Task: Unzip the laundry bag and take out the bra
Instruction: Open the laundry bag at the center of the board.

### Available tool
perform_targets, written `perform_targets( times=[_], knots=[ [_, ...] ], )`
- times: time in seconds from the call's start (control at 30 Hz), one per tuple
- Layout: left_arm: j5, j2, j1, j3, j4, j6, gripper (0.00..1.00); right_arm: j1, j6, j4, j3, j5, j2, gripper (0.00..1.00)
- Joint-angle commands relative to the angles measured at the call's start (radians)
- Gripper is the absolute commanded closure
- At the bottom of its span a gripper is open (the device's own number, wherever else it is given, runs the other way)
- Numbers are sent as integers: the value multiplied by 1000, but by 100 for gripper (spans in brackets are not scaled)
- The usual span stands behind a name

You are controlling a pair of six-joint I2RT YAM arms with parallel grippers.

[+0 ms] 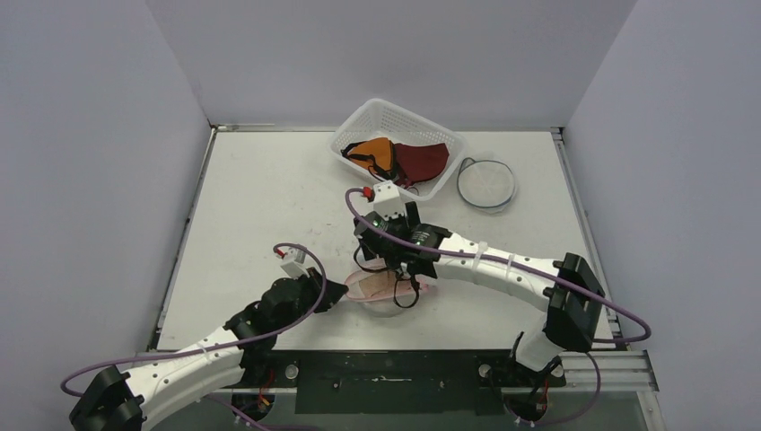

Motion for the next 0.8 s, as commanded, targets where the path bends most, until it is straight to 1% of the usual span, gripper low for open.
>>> perform_targets(
  times=[0.0,0.1,0.23,0.53,0.6,0.77],
  knots=[
    [-15,-1,-8,1,20,-7,100,-43,-89,-10,115,-150,57,19],
    [-15,17,-9,4,32,-2,100,-74,-108,-44,168,-178,138,19],
    [-12,39,-9,4,48,0,100,-102,-140,-134,243,-201,240,20],
    [-15,20,-9,0,45,9,100,-122,-168,-240,241,-197,313,24],
    [-15,20,-8,-2,46,11,100,-123,-170,-259,239,-198,321,29],
    [-13,23,-10,1,47,13,100,-120,-170,-285,239,-207,313,54]
  ],
)
